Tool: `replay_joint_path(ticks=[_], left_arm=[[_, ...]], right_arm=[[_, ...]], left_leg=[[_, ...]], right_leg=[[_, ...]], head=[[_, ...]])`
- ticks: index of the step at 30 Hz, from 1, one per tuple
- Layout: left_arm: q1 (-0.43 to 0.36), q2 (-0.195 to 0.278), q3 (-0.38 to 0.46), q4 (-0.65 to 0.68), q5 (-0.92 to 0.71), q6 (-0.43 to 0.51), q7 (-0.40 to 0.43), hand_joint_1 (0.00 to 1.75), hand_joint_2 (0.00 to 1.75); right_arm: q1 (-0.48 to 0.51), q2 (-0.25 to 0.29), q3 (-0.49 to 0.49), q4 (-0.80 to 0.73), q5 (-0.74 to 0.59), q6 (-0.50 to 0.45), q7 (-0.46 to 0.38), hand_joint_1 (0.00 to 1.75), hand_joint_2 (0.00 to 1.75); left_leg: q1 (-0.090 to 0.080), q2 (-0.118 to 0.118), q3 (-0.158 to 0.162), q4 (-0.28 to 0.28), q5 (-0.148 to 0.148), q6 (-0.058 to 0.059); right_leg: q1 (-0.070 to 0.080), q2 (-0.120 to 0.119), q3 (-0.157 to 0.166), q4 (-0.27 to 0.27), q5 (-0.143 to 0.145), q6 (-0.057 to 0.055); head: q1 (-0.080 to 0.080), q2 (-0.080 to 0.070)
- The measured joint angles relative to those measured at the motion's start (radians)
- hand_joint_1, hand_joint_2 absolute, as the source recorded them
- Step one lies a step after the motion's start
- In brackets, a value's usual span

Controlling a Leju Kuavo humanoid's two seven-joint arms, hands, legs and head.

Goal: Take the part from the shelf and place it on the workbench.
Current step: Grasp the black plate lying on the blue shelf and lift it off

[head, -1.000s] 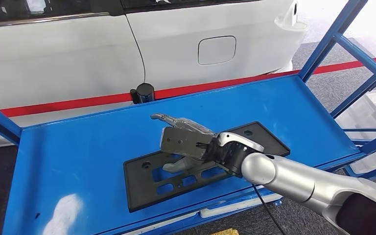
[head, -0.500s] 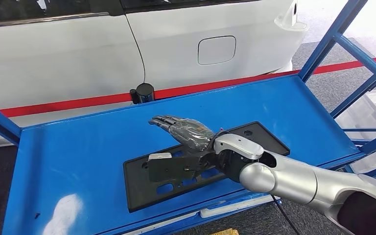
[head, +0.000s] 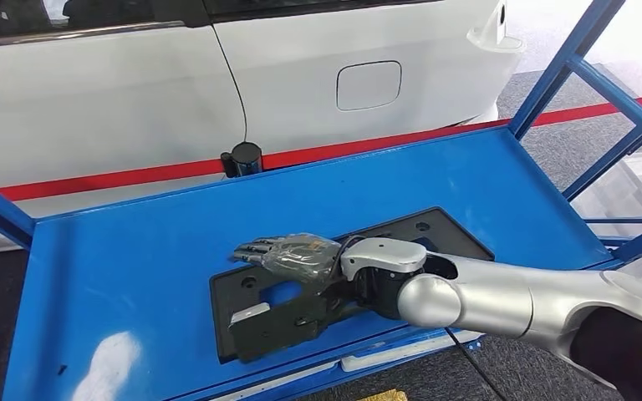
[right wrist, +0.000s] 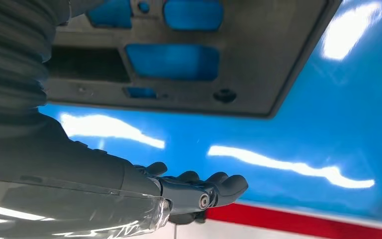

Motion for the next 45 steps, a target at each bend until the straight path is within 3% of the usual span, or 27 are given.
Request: replay_joint_path(ticks=[14,45], left_arm=[[0.0,-0.001,0.0,0.002,0.002,0.0,0.003,0.0,0.0],[0.0,0.013,0.0,0.004,0.025,0.001,0.015,0.0,0.0]], right_arm=[[-0.013,0.01,0.092,0.016,-0.008,-0.032,-0.016,0.0,1.75],[0.078,0.007,0.104,0.023,0.031,-0.065,-0.042,0.0,1.75]], left_leg=[[0.0,0.0,0.0,0.0,0.0,0.0],[0.0,-0.011,0.001,0.0,0.0,0.0]], right_leg=[[0.0,0.0,0.0,0.0,0.0,0.0],[0.0,-0.001,0.0,0.0,0.0,0.0]], head=[[0.0,0.0],[0.0,0.0]])
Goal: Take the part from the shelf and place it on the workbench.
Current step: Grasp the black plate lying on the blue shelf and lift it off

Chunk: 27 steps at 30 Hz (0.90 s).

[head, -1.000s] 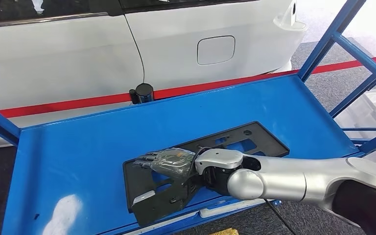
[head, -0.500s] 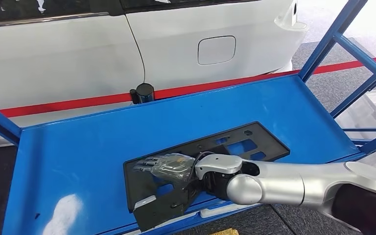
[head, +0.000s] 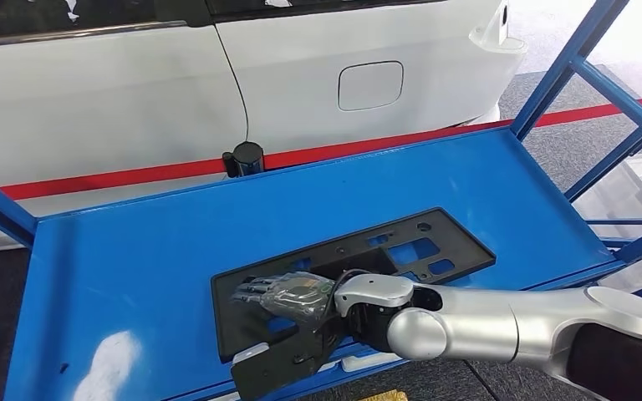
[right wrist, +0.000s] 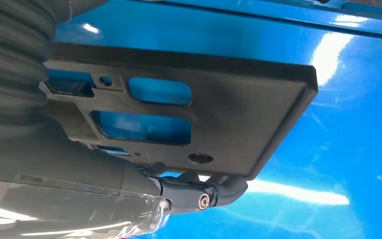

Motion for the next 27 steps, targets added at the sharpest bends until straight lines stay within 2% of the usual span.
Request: replay_joint_path(ticks=[14,27], left_arm=[[0.0,0.012,0.0,0.0,0.003,0.0,0.007,0.0,0.0],[0.0,0.02,0.0,0.0,0.006,0.0,0.008,0.0,0.0]], right_arm=[[0.043,-0.008,-0.01,0.0,0.013,0.001,0.009,0.0,1.75],[0.069,-0.039,-0.027,-0.007,0.006,0.002,0.036,0.0,1.75]], left_leg=[[0.0,-0.001,0.0,0.0,0.0,0.0],[0.0,-0.002,0.0,0.0,0.0,0.0]], right_leg=[[0.0,-0.001,0.0,0.0,0.0,0.0],[0.0,-0.002,0.0,0.0,0.0,0.0]], head=[[0.0,0.0],[0.0,0.0]])
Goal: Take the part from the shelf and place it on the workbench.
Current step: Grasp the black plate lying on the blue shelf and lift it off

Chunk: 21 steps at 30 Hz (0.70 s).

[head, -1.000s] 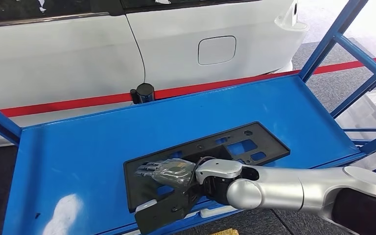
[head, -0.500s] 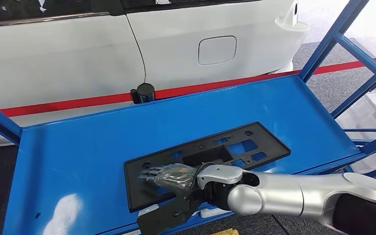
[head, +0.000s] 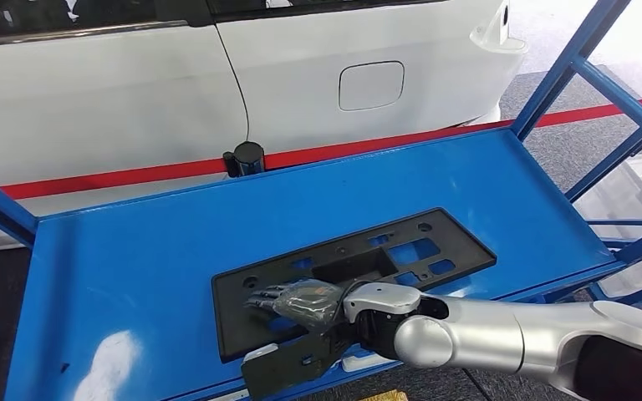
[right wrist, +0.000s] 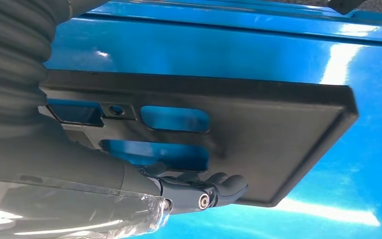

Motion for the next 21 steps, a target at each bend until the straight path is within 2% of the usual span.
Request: replay_joint_path(ticks=[11,21], left_arm=[[0.0,0.007,0.0,0.0,0.01,-0.002,-0.003,0.0,0.0],[0.0,0.009,0.0,0.0,0.013,-0.006,-0.004,0.0,0.0]], right_arm=[[0.029,-0.054,-0.022,-0.037,0.009,-0.003,0.025,0.0,1.75],[0.05,-0.07,-0.037,-0.061,0.046,0.006,0.034,0.0,1.75]], left_leg=[[0.0,-0.001,0.0,0.0,0.0,0.0],[0.0,0.0,0.0,0.0,0.0,0.0]], right_leg=[[0.0,-0.001,0.0,0.0,0.0,0.0],[0.0,-0.002,0.0,0.0,0.0,0.0]], head=[[0.0,0.0],[0.0,0.0]])
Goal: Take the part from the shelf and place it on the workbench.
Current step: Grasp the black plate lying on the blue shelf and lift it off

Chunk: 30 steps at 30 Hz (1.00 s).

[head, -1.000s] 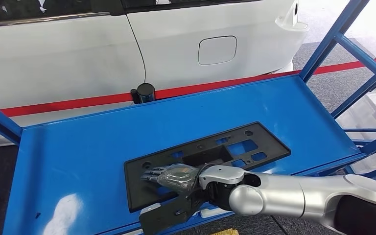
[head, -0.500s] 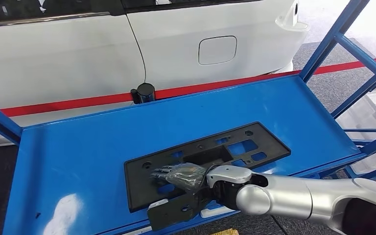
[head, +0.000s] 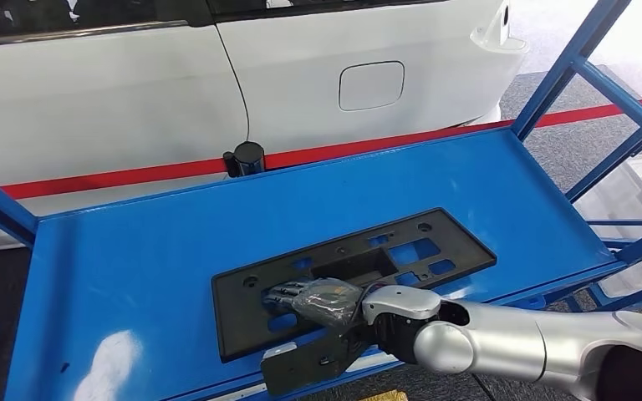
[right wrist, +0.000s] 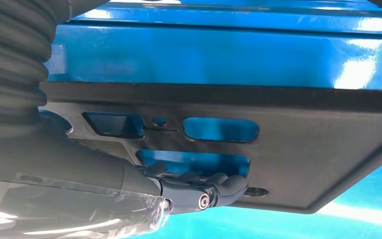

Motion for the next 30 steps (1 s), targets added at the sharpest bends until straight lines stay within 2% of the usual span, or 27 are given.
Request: replay_joint_path(ticks=[8,22,30], left_arm=[[0.0,0.001,0.0,0.0,0.002,0.0,0.0,0.0,0.0],[0.0,0.001,0.0,0.0,0.008,0.0,-0.011,0.0,0.0],[0.0,0.001,0.0,0.0,0.007,0.009,-0.021,0.0,0.0]], right_arm=[[0.023,-0.002,-0.014,-0.01,0.042,0.012,0.001,0.0,1.75],[0.057,-0.001,-0.032,-0.011,0.195,0.041,0.012,0.0,1.75],[0.105,0.0,-0.05,-0.001,0.35,0.076,0.015,0.0,1.75]], left_leg=[[0.0,0.001,0.0,0.0,0.0,0.0],[0.0,0.003,0.0,0.0,0.0,0.0],[0.0,0.004,0.0,0.0,0.0,0.0]], right_leg=[[0.0,0.0,0.0,0.0,0.0,0.0],[0.0,0.0,0.0,0.0,0.0,0.0],[0.0,0.0,0.0,0.0,0.0,0.0]], head=[[0.0,0.0],[0.0,0.0],[0.0,0.0]])
